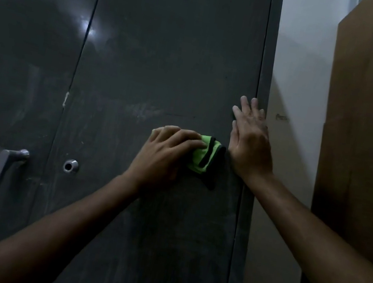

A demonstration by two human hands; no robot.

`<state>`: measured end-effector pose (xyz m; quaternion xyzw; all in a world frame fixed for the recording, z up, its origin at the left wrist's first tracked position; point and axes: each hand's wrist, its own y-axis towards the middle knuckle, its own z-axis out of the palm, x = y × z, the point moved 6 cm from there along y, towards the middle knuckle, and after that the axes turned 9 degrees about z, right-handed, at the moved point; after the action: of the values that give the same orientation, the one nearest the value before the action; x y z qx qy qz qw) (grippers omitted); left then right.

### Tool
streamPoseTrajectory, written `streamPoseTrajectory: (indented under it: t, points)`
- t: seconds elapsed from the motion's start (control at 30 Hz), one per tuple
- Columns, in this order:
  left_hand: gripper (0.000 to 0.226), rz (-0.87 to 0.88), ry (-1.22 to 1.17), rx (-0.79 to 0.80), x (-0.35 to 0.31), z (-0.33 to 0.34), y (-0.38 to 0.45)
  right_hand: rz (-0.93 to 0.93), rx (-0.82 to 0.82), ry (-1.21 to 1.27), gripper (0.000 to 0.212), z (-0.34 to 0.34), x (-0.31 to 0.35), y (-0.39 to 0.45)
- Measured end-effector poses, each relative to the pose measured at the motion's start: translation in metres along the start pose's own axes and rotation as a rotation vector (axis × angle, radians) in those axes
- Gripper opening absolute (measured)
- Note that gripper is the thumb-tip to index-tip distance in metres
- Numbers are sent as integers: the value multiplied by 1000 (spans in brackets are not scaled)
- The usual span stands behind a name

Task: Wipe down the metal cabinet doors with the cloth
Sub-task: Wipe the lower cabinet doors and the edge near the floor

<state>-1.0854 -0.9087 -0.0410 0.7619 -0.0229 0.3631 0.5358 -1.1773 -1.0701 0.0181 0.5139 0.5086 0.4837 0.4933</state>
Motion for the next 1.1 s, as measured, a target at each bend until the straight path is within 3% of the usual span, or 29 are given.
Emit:
streamPoseTrajectory:
  t: [0.03,0.13,0.17,0.2,0.33,0.4,0.5,0.57,0.73,0.8,0.9,0.97,1.0,1.1]
  points:
    - [45,-34,39,-23,14,-6,-3,-1,-10,2,40,0,0,0]
    - [43,-455,92,-209,62,-29,-7,-2,-26,-4,40,2,-1,-1]
    - [42,-524,75,-237,64,-29,-6,-2,-29,-8,40,2,-1,0]
    - [42,-497,66,-226,58,-25,-3,-3,-31,-11,40,2,-1,0]
    - [47,-17,38,-8,23,-10,-15,-20,-42,-24,42,5,-2,-1]
    - [45,-41,89,-11,40,-16,-18,-27,-49,-24,42,6,-2,-1]
    - [39,-355,135,-195,80,-34,-8,-22,-49,-9,42,6,-4,-1]
    - [39,-396,120,-226,79,-31,-2,-23,-37,1,41,5,-4,-1]
    - [40,99,25,18,37,-9,-13,8,-26,-14,43,4,3,0]
    - [39,87,60,1,52,-15,-8,35,-40,-7,43,5,10,0]
    - [36,-189,107,-182,95,-34,1,24,-54,-10,42,15,29,-3]
    - [36,-269,80,-225,101,-33,3,15,-54,-14,43,23,40,-1]
    - [38,-213,63,-196,95,-28,2,16,-58,-17,43,26,45,1]
    - [43,168,23,5,75,-18,-11,64,-63,-17,45,39,58,12]
